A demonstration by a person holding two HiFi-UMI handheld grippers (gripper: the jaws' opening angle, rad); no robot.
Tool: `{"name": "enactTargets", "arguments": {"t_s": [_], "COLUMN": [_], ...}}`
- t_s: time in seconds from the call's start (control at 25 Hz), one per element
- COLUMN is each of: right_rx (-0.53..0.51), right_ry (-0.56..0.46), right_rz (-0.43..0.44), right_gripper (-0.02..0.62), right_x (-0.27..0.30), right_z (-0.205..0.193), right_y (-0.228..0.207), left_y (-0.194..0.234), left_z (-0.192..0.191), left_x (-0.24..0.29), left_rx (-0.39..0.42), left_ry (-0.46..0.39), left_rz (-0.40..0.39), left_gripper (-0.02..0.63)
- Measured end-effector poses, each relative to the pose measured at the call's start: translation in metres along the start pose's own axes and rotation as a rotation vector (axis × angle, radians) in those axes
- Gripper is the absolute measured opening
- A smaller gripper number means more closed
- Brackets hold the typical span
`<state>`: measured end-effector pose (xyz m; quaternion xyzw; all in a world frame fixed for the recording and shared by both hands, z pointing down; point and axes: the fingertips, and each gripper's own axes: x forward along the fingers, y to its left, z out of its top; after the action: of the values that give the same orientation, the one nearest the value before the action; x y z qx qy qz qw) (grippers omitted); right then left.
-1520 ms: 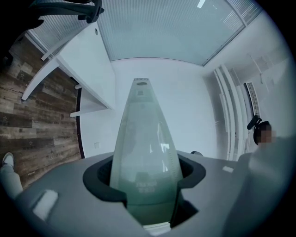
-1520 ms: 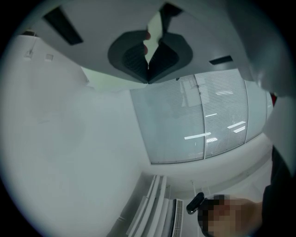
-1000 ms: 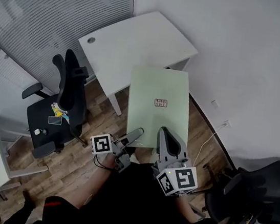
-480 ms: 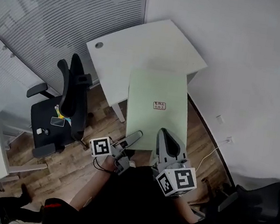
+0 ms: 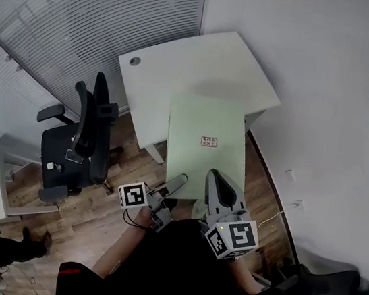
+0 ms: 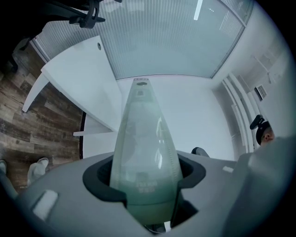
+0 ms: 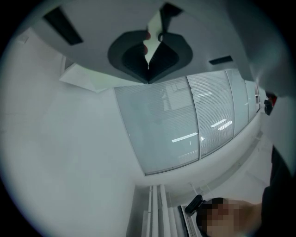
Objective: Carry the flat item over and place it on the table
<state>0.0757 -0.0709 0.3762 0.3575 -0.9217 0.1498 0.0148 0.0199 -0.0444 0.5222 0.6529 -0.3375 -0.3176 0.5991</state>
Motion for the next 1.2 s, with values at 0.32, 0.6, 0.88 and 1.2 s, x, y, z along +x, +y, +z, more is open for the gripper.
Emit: {"name": "enactTargets", "arguments": {"t_s": [0.32,0.6,0.88,1.2], "right_rx": [-0.008,-0.013,-0.036,-0.032], "right_ry": [0.025,0.066,0.085,0.133], "right_rz": [0.09,0.188,0.273,0.309], "right_gripper": [0.002,0.002,0.002,0.002], "right_x": [0.035,0.063,0.086,0.106], "right_z": [0.025,0.033,0.05,0.046], "right_y": [-0.057,-0.1,-0.129,-0.166], "left_y": [-0.001,0.008,0.015,0.023], "left_z": [0.026,0.043,0.064,0.078], "left_x": [0.054,0.097,0.126,0.152], "left_rx": [-0.003,-0.006,-0.018,-0.024], "left_ry": [-0.121,-0.227,-0.342,-0.423], "left_rz": [0.018,0.052,0.082,0.095], "left_gripper": [0.281,0.281,0.281,0.281]}}
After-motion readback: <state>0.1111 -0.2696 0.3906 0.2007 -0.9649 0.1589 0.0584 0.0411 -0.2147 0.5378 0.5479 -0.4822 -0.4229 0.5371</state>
